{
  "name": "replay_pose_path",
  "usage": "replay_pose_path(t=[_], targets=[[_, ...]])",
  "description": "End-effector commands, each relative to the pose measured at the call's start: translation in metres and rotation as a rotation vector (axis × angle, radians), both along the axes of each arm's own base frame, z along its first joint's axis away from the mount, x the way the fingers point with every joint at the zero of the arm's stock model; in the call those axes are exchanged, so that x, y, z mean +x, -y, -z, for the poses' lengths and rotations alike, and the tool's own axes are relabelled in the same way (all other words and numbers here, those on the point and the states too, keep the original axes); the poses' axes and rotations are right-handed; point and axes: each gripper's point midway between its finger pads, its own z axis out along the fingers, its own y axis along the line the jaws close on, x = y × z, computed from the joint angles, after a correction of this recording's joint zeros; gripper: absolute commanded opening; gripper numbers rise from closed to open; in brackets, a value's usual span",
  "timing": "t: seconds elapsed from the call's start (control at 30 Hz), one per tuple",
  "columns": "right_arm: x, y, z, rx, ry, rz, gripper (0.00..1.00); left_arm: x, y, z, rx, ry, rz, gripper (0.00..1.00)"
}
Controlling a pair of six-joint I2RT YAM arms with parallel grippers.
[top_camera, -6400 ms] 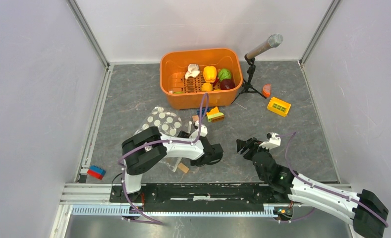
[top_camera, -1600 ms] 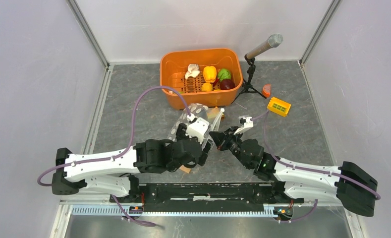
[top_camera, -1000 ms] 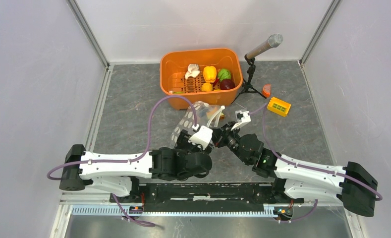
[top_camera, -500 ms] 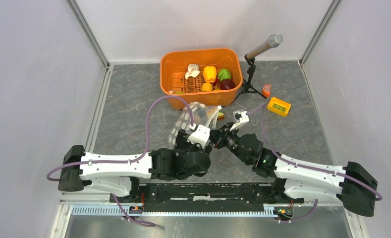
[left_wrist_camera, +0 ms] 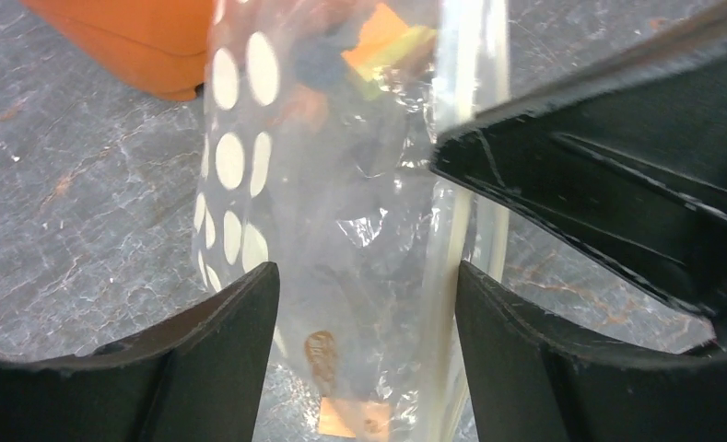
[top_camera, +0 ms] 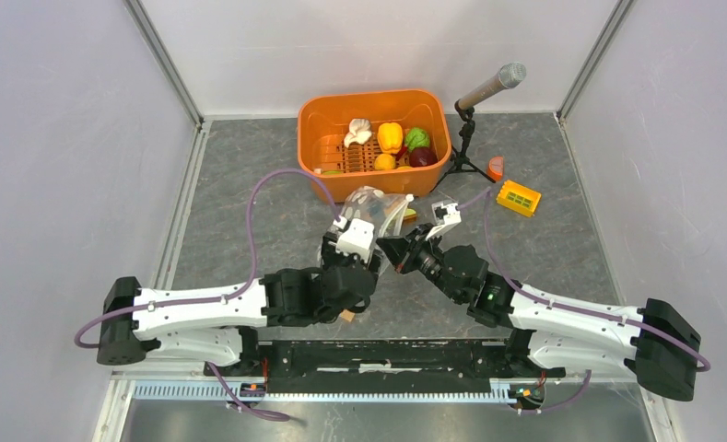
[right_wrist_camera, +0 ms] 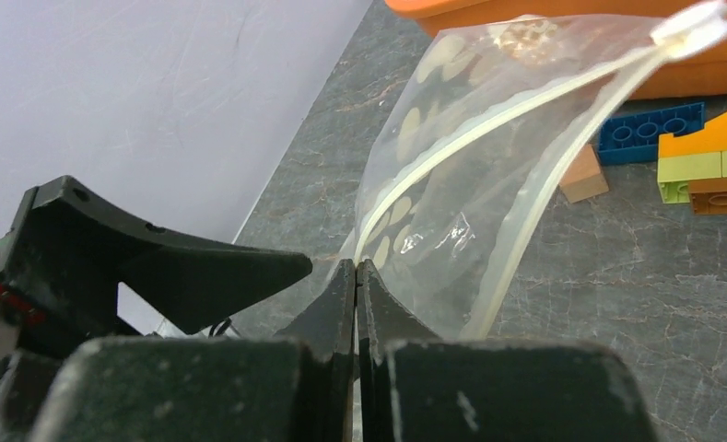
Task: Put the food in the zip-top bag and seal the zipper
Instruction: Open the zipper of the food storage bag.
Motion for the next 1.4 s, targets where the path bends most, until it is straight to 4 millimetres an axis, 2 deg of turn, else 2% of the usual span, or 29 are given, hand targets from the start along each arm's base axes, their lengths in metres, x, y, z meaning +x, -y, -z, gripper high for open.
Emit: replay_pose_path(t=[0.0, 0.2, 0.4, 0.5, 0.57, 0.67, 0.77, 0.8, 0.87, 0.93, 1.0, 1.1, 1.2, 1.3, 1.37], targets=[[0.001, -0.006, -0.027, 0.041, 0.036, -0.017, 0.00, 0.013, -0.008, -0.002, -0.015, -0.009, -0.044, 0.75], [0.001, -0.011, -0.031, 0.025, 0.040, -0.031, 0.00, 0.019, 0.002, 0.007, 0.053, -0.016, -0.037, 0.78], [0.004, -0.014, -0.031, 0.024, 0.033, -0.025, 0.00, 0.022, 0.011, 0.008, 0.101, -0.011, -0.036, 0.73], [0.006, -0.014, -0.032, 0.023, 0.034, -0.016, 0.00, 0.025, 0.004, 0.004, 0.096, 0.005, -0.076, 0.69], [0.007, -0.013, -0.029, 0.011, 0.033, -0.003, 0.00, 0.026, -0.001, 0.000, 0.085, 0.014, -0.095, 0.64], [0.009, -0.010, -0.026, -0.007, 0.032, 0.010, 0.00, 0.025, -0.005, -0.003, 0.070, 0.021, -0.096, 0.50], [0.008, -0.011, -0.025, -0.014, 0.036, 0.001, 0.00, 0.025, -0.009, -0.001, 0.094, 0.025, -0.094, 0.32], [0.007, -0.012, -0.026, -0.016, 0.040, -0.006, 0.00, 0.025, -0.011, 0.000, 0.100, 0.024, -0.101, 0.23], [0.008, -0.012, -0.024, -0.029, 0.042, -0.008, 0.07, 0.025, -0.014, 0.002, 0.103, 0.021, -0.115, 0.14], [0.006, -0.011, -0.025, -0.046, 0.054, -0.021, 0.30, 0.025, -0.015, 0.005, 0.099, 0.016, -0.119, 0.10], [0.003, -0.010, -0.026, -0.063, 0.068, -0.038, 0.45, 0.025, -0.017, 0.006, 0.093, 0.014, -0.123, 0.05], [-0.006, -0.002, -0.034, -0.078, 0.106, -0.073, 0.49, 0.025, -0.020, 0.008, 0.084, 0.007, -0.138, 0.02], [-0.008, 0.019, -0.033, -0.094, 0.113, -0.028, 0.51, 0.025, -0.022, 0.005, 0.059, 0.003, -0.146, 0.02], [-0.002, 0.049, -0.013, -0.141, 0.080, 0.082, 0.52, 0.024, -0.021, 0.000, 0.032, 0.000, -0.142, 0.02], [-0.001, 0.058, 0.004, -0.167, 0.044, 0.118, 0.53, 0.023, -0.022, 0.001, 0.026, -0.004, -0.139, 0.02]])
